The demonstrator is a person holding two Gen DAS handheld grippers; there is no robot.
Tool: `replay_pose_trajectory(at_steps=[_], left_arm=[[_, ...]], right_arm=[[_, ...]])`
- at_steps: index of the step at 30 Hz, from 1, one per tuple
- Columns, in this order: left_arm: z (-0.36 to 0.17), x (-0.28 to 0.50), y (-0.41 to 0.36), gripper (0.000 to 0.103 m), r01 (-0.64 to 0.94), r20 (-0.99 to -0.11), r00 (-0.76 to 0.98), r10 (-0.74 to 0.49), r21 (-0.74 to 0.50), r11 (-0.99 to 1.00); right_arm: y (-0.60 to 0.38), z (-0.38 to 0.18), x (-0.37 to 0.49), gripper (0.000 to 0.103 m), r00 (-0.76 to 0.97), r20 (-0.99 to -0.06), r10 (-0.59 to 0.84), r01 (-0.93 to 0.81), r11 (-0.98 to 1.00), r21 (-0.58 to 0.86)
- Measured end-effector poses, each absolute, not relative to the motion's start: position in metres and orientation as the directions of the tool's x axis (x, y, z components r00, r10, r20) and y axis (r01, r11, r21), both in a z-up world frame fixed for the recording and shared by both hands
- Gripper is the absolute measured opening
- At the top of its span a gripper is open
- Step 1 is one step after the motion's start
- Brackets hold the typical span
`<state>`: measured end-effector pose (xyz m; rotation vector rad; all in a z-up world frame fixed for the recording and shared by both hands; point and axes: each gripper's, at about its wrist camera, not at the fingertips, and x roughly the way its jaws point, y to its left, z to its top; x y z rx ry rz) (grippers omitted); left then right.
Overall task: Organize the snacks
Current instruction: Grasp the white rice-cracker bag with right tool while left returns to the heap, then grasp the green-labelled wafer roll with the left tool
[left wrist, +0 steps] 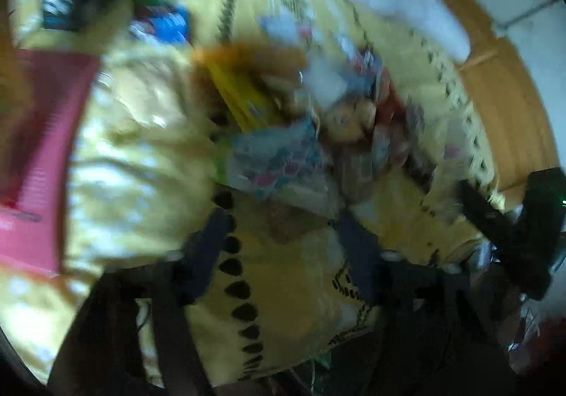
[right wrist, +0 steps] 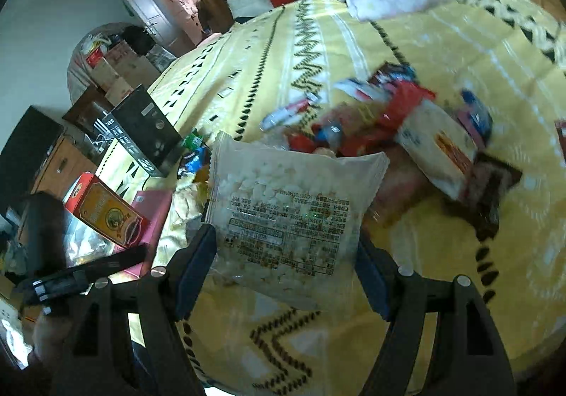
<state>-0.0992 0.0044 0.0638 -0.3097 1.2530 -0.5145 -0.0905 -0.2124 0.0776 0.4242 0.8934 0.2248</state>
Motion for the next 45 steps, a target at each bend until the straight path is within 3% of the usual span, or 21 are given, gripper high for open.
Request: replay_pose_trajectory(at_steps=[4,5,7,11,19,23,27,35,44,45], left_arm=[[0.057,-0.077,-0.022,0.055,0.265,-0.863,0.249,-0.44,-0.376,0.888],[0.059,-0.068,-0.022,0.056,0.256,-0.873,0.302,-0.382,-0.312,0.915],[0.062,-0.053,-0.006,0.056,0.152,-0.867,0.364,-0.34,-0.305,0.94],[0.065,-0.06,0.008,0.057,0.086,-0.854,0.398,-0.336,-0.33,0.94],[0.07,-0.092,-0.048,0.058,0.317,-0.823,0.388,-0.414,-0.303,0.899],[0.054,-0.085,-0.045,0.058,0.289,-0.88,0.42,-0.222,-0.102,0.952],[0.038,-0.102,0.002,0.057,0.216,-0.915,0.377,-0.145,-0.066,0.974],[0.052,-0.135,0.027,0.057,0.207,-0.858,0.453,-0.243,-0.164,0.965],[0.024,-0.108,0.015,0.056,0.232,-0.881,0.429,-0.201,-0.108,0.967],[0.023,-0.109,0.013,0.046,0.237,-0.877,0.438,-0.199,-0.1,0.966]], right_arm=[[-0.224,0.074,-0.096,0.078,0.616,-0.688,0.383,-0.015,0.88,0.475],[-0.224,0.074,-0.096,0.078,0.619,-0.686,0.383,-0.014,0.878,0.478],[-0.228,0.076,-0.095,0.078,0.626,-0.679,0.384,-0.012,0.875,0.484],[-0.234,0.086,-0.101,0.079,0.652,-0.654,0.384,-0.03,0.875,0.484],[-0.238,0.077,-0.105,0.079,0.636,-0.655,0.407,-0.027,0.86,0.509],[-0.232,0.074,-0.106,0.079,0.628,-0.654,0.422,-0.033,0.854,0.52],[-0.228,0.076,-0.109,0.079,0.633,-0.642,0.432,-0.049,0.85,0.524],[-0.216,0.073,-0.111,0.079,0.617,-0.638,0.462,-0.081,0.843,0.532],[-0.22,0.07,-0.111,0.079,0.613,-0.64,0.463,-0.075,0.84,0.537],[-0.22,0.07,-0.11,0.079,0.612,-0.641,0.463,-0.075,0.841,0.536]])
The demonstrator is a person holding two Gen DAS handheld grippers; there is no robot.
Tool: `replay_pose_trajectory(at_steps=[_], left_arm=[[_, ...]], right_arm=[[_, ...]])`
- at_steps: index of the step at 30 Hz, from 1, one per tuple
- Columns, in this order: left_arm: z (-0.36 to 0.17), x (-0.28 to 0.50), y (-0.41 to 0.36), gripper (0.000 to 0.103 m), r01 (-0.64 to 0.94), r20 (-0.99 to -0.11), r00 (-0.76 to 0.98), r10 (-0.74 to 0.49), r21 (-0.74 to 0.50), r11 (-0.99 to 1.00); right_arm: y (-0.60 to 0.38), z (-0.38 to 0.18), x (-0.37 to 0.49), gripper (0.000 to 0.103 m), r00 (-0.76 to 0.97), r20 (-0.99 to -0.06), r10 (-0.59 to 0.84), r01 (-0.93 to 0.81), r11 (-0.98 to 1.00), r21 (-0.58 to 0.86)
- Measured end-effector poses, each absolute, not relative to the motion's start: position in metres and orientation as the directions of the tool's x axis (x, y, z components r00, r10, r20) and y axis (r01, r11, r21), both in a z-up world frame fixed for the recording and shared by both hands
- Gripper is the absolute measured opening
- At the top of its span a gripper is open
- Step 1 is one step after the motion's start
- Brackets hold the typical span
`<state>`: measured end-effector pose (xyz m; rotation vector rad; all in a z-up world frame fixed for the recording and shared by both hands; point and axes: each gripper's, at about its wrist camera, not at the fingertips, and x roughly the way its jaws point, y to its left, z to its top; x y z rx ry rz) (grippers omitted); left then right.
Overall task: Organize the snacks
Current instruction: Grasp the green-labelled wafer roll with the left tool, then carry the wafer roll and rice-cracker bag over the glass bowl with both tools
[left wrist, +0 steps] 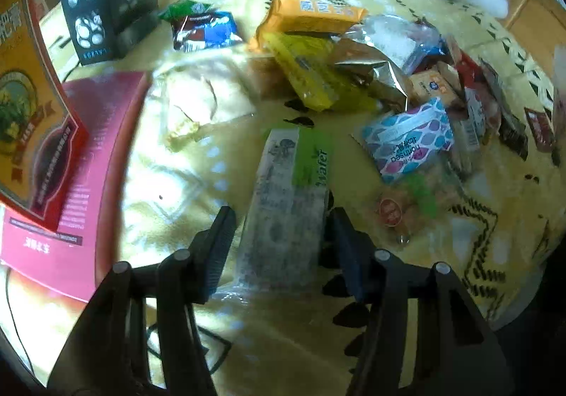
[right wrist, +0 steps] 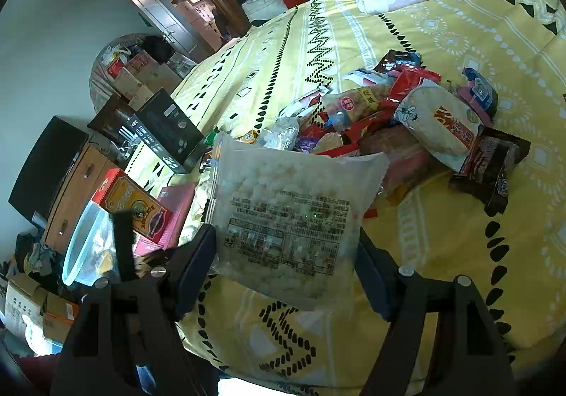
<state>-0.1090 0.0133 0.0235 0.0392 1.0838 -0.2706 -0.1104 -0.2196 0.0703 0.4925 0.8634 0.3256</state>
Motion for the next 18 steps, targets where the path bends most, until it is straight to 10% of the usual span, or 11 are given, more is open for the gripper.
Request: replay_pose_trajectory(at_steps=[18], left_arm=[[0.207,-0.144,0.038,0.037,0.216,-0.571,0.801,-0.181,-0.007,0.976]], right_arm=[[-0.188,0.145,-0.104,0.079,0.709,-0.578,0.405,-0.163,0.891,0.425]])
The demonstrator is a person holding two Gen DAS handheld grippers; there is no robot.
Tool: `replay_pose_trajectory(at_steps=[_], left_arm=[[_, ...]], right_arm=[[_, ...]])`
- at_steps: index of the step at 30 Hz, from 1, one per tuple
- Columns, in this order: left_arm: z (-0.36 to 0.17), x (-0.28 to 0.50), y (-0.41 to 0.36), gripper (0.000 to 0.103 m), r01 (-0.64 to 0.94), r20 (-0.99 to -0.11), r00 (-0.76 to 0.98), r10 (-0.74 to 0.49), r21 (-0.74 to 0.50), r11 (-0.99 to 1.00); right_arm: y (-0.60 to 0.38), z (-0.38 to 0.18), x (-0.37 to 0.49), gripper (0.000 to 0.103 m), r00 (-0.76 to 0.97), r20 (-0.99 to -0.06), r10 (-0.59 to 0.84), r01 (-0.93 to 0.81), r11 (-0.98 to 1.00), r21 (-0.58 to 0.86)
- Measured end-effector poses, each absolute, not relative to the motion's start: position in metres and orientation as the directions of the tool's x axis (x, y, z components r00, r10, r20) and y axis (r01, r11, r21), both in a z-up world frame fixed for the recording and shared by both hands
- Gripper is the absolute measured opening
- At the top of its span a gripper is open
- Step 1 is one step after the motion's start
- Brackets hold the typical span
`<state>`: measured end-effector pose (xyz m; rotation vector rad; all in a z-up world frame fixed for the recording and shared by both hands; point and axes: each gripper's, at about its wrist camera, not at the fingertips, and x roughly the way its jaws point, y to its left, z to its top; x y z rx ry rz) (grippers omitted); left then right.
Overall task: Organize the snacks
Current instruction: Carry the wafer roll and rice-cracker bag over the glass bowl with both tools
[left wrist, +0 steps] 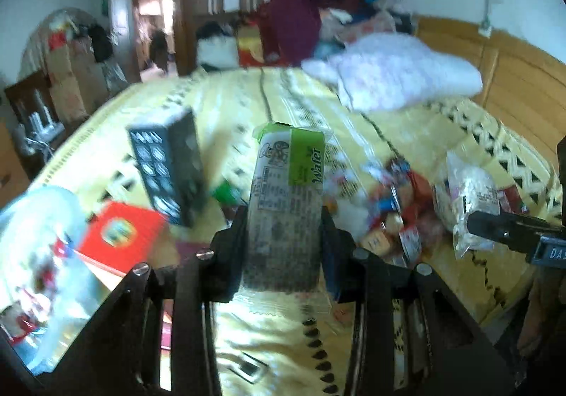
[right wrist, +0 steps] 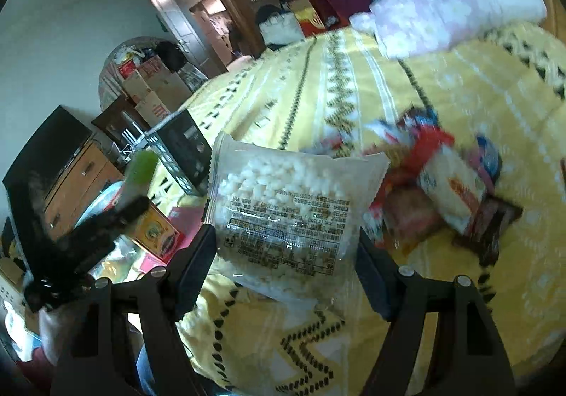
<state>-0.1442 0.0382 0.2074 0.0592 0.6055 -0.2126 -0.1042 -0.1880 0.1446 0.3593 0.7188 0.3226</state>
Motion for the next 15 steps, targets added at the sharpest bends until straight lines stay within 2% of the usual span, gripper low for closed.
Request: replay_pose_trajectory(at_steps=[15], left_arm=[[0.256,-0.149,0.154,0.037,-0.055,-0.489,0.871,0.042,-0.013,0.998]], right_arm=[[-0.09,0.239,-0.069,0.079,0.739,-0.482,0.47,-0.344,0.879,0.33]])
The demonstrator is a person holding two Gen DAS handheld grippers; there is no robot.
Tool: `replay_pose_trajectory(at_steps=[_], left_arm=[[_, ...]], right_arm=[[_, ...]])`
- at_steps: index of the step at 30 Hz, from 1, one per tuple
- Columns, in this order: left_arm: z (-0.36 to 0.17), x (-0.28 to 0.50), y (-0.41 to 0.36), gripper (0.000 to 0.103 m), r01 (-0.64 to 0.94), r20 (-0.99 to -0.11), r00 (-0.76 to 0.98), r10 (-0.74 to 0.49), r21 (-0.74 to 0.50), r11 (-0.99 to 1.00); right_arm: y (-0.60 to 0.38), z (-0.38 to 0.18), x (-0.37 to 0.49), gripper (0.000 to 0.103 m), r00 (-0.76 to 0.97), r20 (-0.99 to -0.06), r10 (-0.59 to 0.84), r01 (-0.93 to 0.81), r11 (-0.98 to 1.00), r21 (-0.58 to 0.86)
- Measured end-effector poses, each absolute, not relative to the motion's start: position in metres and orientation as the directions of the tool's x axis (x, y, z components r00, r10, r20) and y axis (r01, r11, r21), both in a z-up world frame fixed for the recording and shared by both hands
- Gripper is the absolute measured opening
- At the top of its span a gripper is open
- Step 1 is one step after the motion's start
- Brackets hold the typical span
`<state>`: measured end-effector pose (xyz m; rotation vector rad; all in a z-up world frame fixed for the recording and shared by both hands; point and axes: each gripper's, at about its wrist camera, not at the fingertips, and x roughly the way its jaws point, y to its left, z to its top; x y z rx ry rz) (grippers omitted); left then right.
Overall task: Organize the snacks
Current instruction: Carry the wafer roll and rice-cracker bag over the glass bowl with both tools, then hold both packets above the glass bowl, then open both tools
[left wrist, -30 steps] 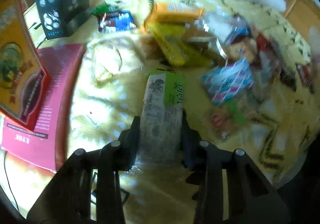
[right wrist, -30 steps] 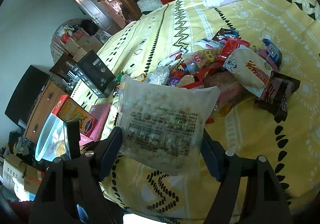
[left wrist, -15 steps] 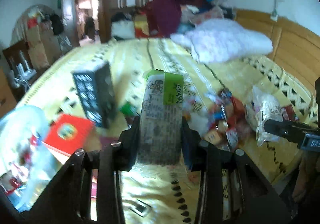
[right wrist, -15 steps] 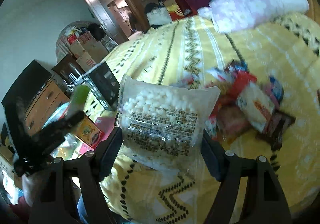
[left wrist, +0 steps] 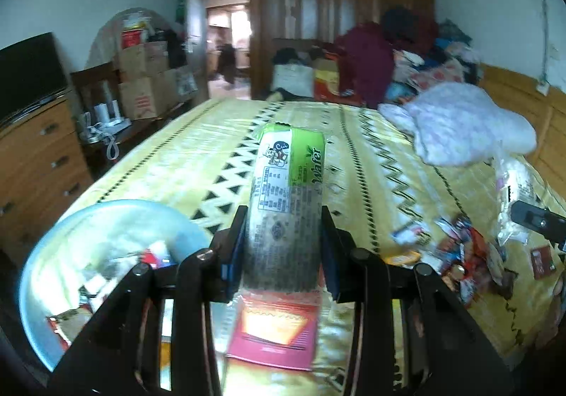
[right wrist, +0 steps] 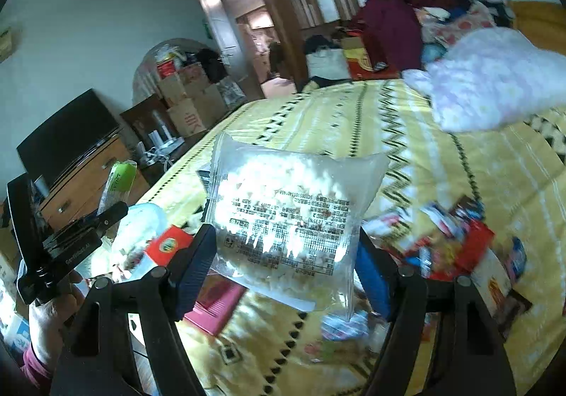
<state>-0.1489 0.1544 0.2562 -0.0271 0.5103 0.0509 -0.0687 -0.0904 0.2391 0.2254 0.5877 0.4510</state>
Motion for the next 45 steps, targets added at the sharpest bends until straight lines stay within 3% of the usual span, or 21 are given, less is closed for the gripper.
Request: replay_pose_trajectory(at_steps=[15,27,45], left_arm=[[0.255,-0.166,0.27,0.037,-0.291,-0.502,0.833,0.232,-0.041,0.956],[0.237,-0.167,0.335,0.037,-0.408,-0.553,0.779,0.295,-0.09,0.909],[0.225,-0.169,0.357,0.038,-0.425,-0.585,0.759,0.285,-0.115,0.898]], right_arm=[[0.103,0.279,-0.043,0.079,0.562,-0.463,0.685,-0.619,0.72,0.314],[0.233,0.263,-0.039,0.079,0.394,-0.528,0.752,-0.74,0.601,0.303],[0.267,0.239,-0.026,0.079,0.331,-0.581,0.743,-0.737,0.588,0.332]])
